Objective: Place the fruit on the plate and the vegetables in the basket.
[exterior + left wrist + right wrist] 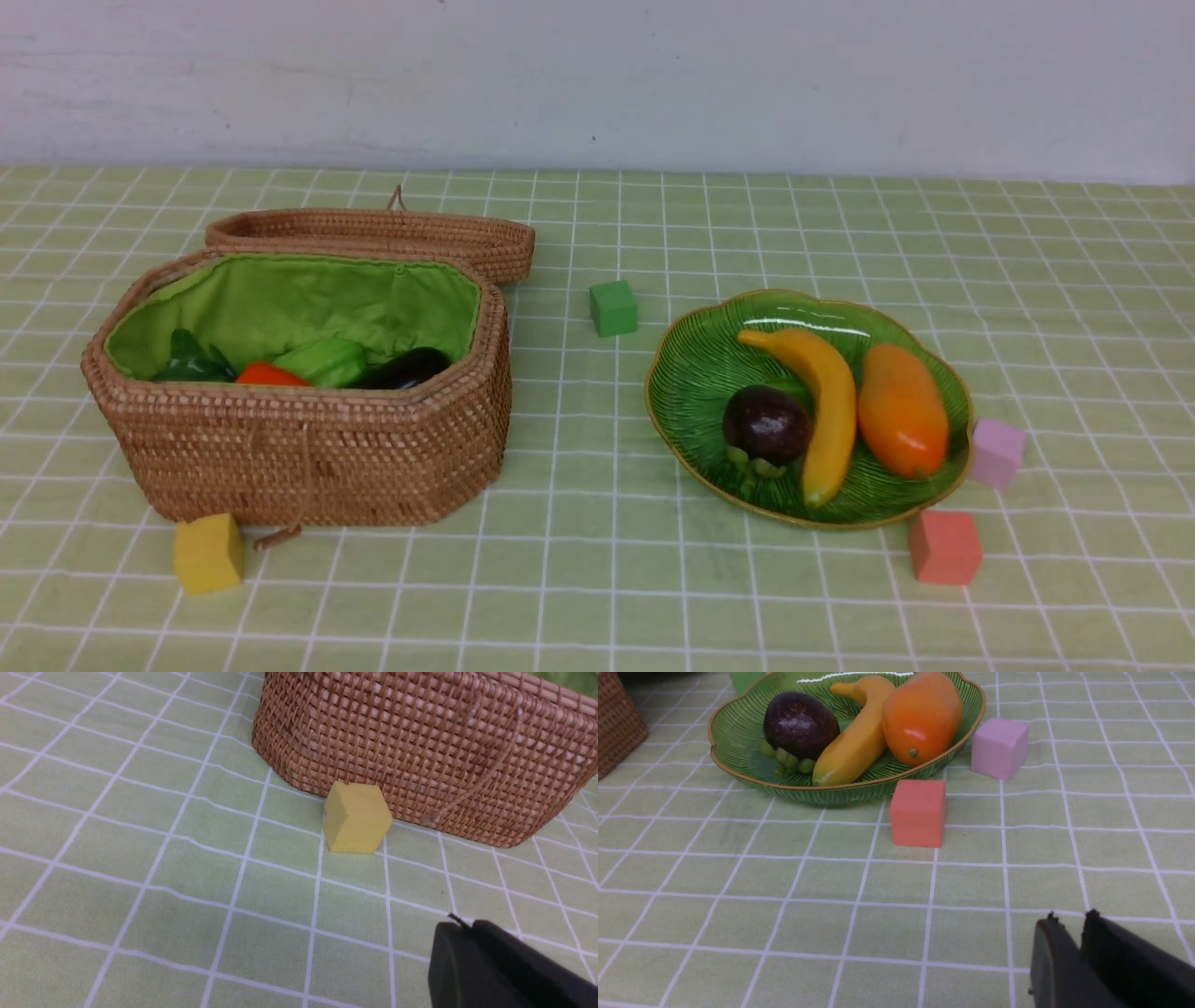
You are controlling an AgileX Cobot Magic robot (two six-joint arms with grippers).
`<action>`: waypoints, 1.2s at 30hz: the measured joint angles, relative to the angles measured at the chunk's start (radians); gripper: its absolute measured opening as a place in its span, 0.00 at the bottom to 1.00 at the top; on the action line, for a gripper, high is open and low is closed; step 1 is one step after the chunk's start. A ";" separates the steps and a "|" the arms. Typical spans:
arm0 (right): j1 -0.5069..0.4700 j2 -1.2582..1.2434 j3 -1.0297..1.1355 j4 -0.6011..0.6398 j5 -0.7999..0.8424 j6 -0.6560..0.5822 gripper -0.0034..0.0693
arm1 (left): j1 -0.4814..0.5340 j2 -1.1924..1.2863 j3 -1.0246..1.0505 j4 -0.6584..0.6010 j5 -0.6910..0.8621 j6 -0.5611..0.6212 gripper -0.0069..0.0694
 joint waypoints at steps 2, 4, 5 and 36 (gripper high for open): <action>0.000 0.000 0.000 0.000 0.000 0.000 0.18 | 0.000 0.000 0.000 0.000 0.000 0.000 0.11; 0.000 0.000 0.000 0.000 0.000 0.000 0.18 | 0.000 0.000 0.000 0.000 0.000 0.000 0.11; 0.000 0.000 0.000 0.000 0.000 0.000 0.18 | 0.000 0.000 0.000 0.000 0.000 0.000 0.11; 0.000 0.000 0.000 0.000 0.000 0.000 0.22 | 0.000 0.000 0.000 0.000 0.000 0.000 0.12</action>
